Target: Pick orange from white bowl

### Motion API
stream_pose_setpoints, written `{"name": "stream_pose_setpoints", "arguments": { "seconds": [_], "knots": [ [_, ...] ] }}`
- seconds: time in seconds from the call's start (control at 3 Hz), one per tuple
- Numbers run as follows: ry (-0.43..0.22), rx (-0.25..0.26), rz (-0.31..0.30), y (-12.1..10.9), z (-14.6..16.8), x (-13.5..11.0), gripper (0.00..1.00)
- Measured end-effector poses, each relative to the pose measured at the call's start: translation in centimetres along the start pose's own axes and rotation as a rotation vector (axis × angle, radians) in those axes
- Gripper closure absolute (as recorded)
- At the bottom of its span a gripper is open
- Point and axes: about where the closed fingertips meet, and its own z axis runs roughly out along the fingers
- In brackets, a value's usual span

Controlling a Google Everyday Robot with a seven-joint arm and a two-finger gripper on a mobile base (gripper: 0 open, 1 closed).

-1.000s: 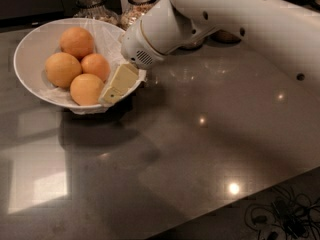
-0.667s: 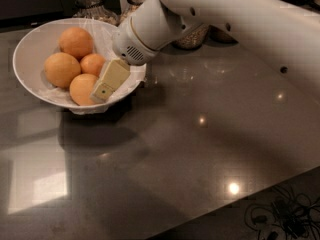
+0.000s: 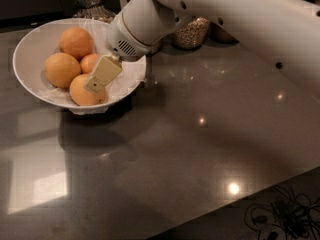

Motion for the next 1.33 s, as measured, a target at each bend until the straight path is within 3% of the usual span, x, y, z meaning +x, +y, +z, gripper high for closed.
{"name": "stream_pose_setpoints", "arguments": {
  "seconds": [0.33,0.67,1.0,1.33],
  "knots": [
    [0.0,0.0,0.0,0.0,0.0,0.0,0.16],
    [-0.035,-0.009,0.016,0.0,0.8,0.0,0.15],
    [-0.056,-0.026,0.052,-0.2,2.7,0.3,0.23],
    [-0.059,-0.025,0.079,-0.6,3.8,0.3,0.23]
  ]
}}
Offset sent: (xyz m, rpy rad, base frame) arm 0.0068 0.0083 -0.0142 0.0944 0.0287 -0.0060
